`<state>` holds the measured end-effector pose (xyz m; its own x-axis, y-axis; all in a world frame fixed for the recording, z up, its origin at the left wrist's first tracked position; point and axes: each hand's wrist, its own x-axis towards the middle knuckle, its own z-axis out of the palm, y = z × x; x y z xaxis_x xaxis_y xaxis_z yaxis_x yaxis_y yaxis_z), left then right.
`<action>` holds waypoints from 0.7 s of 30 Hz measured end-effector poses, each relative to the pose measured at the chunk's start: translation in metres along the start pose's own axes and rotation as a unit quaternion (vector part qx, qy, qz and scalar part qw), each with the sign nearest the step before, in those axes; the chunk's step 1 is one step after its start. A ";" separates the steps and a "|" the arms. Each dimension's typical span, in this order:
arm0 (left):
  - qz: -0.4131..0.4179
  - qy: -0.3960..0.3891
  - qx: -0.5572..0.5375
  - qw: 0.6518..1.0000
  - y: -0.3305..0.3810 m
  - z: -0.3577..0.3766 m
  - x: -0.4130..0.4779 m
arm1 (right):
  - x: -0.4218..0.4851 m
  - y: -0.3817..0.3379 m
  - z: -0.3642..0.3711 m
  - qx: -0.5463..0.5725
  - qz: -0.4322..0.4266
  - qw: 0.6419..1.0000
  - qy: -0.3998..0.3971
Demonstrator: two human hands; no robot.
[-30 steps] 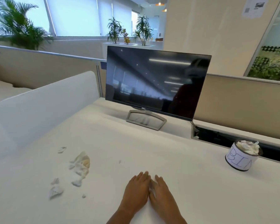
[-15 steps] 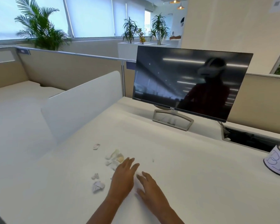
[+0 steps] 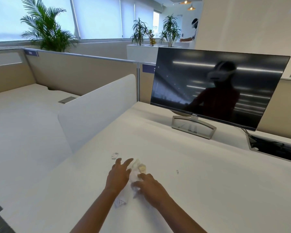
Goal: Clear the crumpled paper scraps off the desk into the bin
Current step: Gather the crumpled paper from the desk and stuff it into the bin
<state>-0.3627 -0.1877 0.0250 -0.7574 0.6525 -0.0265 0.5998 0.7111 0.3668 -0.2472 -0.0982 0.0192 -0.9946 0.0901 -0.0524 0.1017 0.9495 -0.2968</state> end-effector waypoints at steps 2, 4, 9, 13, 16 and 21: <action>0.003 -0.011 -0.024 1.000 0.003 0.002 0.008 | -0.001 0.001 -0.003 -0.013 0.019 1.000 0.009; 0.023 -0.030 -0.021 0.999 0.007 0.006 0.014 | -0.001 0.010 0.003 -0.024 0.033 0.999 0.014; 0.029 -0.046 0.037 0.998 0.020 0.015 0.024 | -0.013 0.031 0.002 0.045 0.077 0.993 0.079; 0.046 -0.027 0.058 0.997 0.029 0.023 0.028 | -0.025 0.058 -0.013 0.130 0.172 0.962 0.167; 0.063 0.009 0.018 0.998 0.029 0.028 0.029 | -0.029 0.081 -0.024 0.150 0.234 0.938 0.207; 0.066 0.048 -0.071 0.994 0.026 0.036 0.028 | -0.022 0.101 -0.028 0.097 0.319 0.926 0.176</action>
<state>-0.3590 -0.1417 -0.0001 -0.6996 0.7049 0.1167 0.6584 0.5726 0.4884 -0.2158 0.0042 0.0175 -0.6738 0.7385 0.0273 0.6391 0.6009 -0.4801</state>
